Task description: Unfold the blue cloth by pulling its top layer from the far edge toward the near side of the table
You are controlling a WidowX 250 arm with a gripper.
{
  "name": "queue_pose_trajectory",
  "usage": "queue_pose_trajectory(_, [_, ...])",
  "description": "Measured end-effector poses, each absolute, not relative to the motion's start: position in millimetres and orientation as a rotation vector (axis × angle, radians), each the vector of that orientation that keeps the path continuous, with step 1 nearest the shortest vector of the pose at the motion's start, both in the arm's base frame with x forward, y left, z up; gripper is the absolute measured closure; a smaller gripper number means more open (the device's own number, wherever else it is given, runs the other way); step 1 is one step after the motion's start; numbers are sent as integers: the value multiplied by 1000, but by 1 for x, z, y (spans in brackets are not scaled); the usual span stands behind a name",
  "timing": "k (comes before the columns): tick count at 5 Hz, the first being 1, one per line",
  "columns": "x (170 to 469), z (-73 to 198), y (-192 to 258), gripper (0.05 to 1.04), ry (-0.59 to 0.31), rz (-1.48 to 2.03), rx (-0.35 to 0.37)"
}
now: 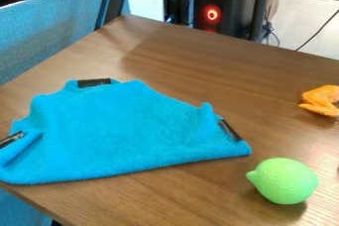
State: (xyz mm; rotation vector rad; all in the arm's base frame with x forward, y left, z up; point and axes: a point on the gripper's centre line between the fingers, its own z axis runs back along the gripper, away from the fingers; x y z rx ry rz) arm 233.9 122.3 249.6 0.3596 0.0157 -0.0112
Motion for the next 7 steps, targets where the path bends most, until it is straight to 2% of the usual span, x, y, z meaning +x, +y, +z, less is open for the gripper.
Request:
queue_pose_trajectory(1, [236,243,122,83,34,-12,351])
queue_pose_trajectory(2, [251,225,128,83,59,-9,352])
queue_pose_trajectory(3, [266,208,131,83,37,-45,308])
queue_pose_trajectory(5, [277,180,140,83,-139,-192,124])
queue_pose_trajectory(6, [283,172,143,83,-196,-247,70])
queue_pose_trajectory(7, [291,150,149,83,-189,-285,37])
